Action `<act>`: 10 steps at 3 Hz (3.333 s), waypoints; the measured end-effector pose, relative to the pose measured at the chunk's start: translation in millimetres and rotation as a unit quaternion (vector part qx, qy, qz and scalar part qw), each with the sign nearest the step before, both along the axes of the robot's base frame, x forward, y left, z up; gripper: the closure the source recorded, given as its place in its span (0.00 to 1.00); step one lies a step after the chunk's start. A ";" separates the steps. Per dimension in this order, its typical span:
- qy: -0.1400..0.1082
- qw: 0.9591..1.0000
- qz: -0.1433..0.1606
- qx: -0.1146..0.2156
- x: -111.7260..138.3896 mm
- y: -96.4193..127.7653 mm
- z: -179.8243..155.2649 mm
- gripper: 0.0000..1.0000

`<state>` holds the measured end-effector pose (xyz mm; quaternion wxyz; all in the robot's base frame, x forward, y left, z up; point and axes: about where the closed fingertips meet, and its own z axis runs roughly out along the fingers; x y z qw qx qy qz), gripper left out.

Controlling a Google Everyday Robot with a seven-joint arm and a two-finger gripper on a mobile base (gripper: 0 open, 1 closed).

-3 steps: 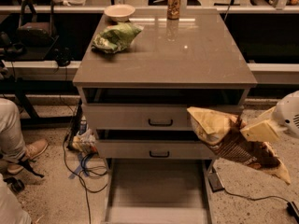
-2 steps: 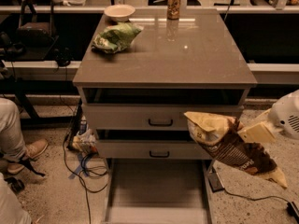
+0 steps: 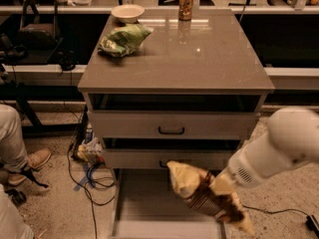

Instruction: Place brown chip bag into bottom drawer

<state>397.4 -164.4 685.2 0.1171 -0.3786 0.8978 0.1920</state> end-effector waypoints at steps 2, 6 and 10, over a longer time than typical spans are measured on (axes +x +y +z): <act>0.095 0.995 0.008 0.018 -45.4 57.8 -125.4 1.00; 0.050 0.987 -0.041 0.147 42.7 167.5 -257.1 1.00; 0.050 0.955 -0.172 0.237 98.0 207.4 -413.7 0.13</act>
Offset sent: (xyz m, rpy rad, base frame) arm -0.0352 0.0498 -0.1017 0.0264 0.1534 0.0220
